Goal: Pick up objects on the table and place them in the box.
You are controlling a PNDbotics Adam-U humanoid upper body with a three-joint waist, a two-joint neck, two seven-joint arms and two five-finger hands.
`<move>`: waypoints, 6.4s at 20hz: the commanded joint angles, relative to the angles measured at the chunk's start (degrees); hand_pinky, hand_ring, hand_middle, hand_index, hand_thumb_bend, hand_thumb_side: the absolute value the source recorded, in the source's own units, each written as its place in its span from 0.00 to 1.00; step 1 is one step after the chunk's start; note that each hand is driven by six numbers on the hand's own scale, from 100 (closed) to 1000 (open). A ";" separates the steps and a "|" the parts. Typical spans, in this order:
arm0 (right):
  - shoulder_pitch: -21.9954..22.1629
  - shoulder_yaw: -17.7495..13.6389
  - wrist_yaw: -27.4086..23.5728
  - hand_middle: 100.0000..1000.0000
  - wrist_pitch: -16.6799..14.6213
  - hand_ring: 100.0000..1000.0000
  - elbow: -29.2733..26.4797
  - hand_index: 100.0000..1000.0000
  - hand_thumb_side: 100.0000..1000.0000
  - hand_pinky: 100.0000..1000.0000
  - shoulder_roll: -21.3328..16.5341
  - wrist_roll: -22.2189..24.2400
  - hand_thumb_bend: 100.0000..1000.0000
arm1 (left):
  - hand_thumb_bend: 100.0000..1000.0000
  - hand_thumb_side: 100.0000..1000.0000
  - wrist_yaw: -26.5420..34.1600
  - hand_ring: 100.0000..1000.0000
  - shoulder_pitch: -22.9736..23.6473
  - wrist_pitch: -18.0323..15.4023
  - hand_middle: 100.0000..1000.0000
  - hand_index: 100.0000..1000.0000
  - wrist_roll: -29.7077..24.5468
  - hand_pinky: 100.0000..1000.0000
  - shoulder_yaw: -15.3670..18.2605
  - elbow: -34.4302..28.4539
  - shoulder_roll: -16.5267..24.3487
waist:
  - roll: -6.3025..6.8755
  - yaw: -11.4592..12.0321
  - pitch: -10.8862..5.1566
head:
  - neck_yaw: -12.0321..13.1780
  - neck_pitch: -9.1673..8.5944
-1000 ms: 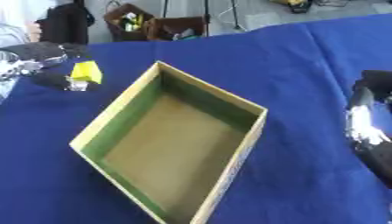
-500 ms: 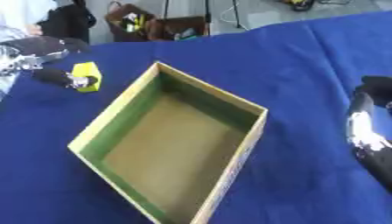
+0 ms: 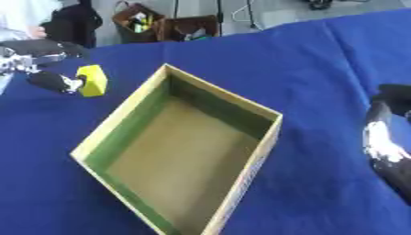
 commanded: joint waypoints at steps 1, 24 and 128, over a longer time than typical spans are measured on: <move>-0.04 0.02 0.84 0.55 0.12 0.63 -0.86 0.71 0.36 0.70 -1.22 0.04 0.00 | 0.39 0.77 1.34 0.96 -1.41 0.17 1.00 1.00 -1.21 0.86 1.12 -0.80 3.13 | -0.14 -0.10 -0.96 | 0.03 -1.00; -0.77 1.33 1.65 0.53 -0.11 0.61 -0.86 0.71 0.36 0.71 -1.38 1.23 0.00 | 0.53 0.77 -3.24 0.98 -1.22 0.94 1.00 1.00 1.99 0.86 2.88 0.18 5.77 | 0.99 -2.44 1.95 | 1.33 -3.06; -1.09 -0.41 -6.32 0.53 1.82 0.60 -0.86 0.70 0.35 0.68 0.82 -0.16 0.00 | 0.00 0.30 30.54 0.13 10.56 11.01 0.25 0.43 -0.22 0.00 -18.27 -31.59 -14.89 | -3.78 7.24 -10.82 | -6.33 5.67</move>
